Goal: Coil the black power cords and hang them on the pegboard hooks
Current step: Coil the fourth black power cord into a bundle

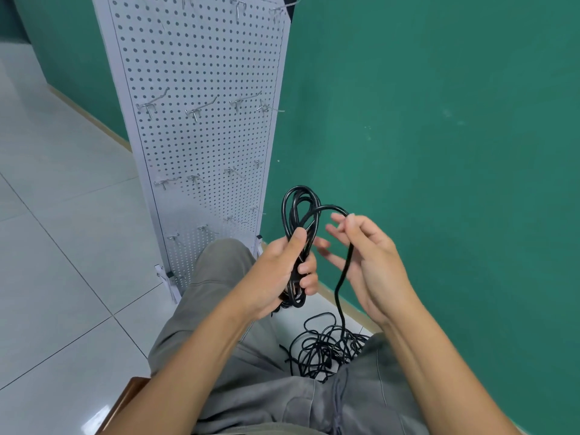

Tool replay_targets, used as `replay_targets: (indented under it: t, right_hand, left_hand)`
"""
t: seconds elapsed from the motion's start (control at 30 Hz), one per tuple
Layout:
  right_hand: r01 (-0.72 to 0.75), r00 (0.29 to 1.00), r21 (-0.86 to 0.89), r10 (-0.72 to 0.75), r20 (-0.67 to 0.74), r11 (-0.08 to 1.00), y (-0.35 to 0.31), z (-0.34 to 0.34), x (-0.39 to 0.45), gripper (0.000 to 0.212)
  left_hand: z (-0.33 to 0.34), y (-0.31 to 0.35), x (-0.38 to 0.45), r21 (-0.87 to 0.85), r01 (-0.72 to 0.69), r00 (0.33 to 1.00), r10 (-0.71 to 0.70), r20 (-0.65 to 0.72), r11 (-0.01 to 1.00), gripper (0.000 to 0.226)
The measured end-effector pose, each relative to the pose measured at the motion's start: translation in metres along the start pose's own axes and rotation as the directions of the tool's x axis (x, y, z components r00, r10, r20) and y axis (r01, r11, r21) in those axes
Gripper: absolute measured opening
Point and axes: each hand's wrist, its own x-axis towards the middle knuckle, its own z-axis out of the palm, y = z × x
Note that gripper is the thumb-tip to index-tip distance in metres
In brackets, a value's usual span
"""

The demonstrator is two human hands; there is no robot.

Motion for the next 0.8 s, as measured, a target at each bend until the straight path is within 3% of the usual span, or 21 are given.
replay_targets:
  t: [0.23, 0.33, 0.5, 0.63, 0.8]
  right_hand:
    - [-0.094, 0.994, -0.113, 0.088, -0.063, 0.989, -0.015, 0.037, 0.011, 0.031]
    - [-0.065, 0.995, -0.116, 0.055, -0.086, 0.991, -0.016, 0.049, 0.016, 0.031]
    - [-0.027, 0.994, -0.206, 0.004, -0.113, 0.978, -0.007, 0.054, 0.026, 0.033]
    - [-0.087, 0.995, -0.197, 0.075, -0.069, 0.977, -0.011, 0.047, 0.029, 0.014]
    - [-0.094, 0.996, -0.197, 0.091, -0.025, 0.976, -0.011, 0.039, 0.032, 0.008]
  left_hand:
    - [0.005, -0.001, 0.001, 0.197, -0.067, 0.996, 0.077, -0.047, 0.978, 0.055]
    - [-0.005, 0.003, 0.001, 0.349, -0.011, 0.999, 0.028, -0.044, 0.937, 0.054]
    - [-0.015, 0.007, 0.002, 0.418, 0.038, 0.999, -0.046, 0.010, 0.907, 0.042]
    - [-0.009, 0.013, -0.002, 0.496, -0.003, 0.998, -0.025, 0.050, 0.868, 0.019]
    - [-0.015, 0.011, -0.002, 0.539, -0.011, 0.998, -0.022, 0.056, 0.842, 0.019]
